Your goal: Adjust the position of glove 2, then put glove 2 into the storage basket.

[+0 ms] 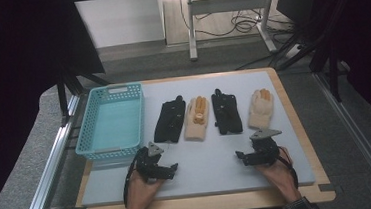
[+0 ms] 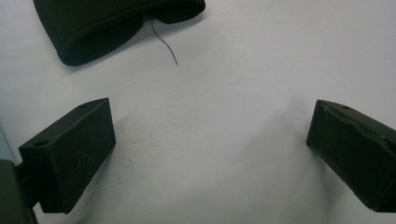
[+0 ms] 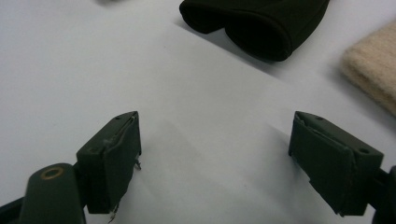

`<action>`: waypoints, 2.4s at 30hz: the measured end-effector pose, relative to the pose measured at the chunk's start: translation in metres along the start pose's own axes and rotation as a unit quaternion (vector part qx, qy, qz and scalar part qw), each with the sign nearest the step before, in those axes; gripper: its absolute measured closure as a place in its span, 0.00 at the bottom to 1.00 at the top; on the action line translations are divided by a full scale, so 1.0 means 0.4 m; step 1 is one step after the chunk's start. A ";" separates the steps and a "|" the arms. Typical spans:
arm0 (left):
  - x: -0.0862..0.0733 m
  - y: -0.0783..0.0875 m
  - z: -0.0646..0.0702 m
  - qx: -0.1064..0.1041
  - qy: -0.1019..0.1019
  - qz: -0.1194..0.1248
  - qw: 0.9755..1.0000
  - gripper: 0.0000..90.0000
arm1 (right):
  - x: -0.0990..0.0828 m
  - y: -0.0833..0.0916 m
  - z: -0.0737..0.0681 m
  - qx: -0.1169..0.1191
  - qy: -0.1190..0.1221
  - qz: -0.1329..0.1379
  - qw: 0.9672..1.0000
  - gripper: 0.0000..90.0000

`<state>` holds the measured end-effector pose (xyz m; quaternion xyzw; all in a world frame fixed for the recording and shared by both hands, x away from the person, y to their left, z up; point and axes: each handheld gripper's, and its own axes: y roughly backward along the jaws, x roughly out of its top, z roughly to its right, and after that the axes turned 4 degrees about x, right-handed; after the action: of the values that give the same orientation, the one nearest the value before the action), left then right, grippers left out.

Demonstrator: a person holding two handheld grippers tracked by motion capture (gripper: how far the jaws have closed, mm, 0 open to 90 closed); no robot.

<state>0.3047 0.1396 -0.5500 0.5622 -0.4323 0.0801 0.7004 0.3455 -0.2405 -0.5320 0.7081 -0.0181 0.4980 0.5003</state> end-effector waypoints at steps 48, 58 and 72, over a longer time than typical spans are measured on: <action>0.000 0.000 -0.001 -0.001 0.001 0.001 1.000 0.02 | 0.235 -0.087 0.141 -0.026 -0.029 0.004 0.999 0.55; 0.000 0.000 -0.001 -0.001 0.001 0.001 1.000 0.02 | 0.288 -0.184 0.167 -0.035 -0.025 -0.005 0.999 0.35; 0.000 0.000 -0.001 -0.001 0.001 0.001 1.000 0.02 | 0.301 -0.261 0.169 -0.036 -0.038 -0.044 0.998 0.54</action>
<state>0.3047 0.1398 -0.5501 0.5612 -0.4322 0.0805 0.7013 0.5071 -0.1807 -0.5171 0.7079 -0.0240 0.4476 0.5458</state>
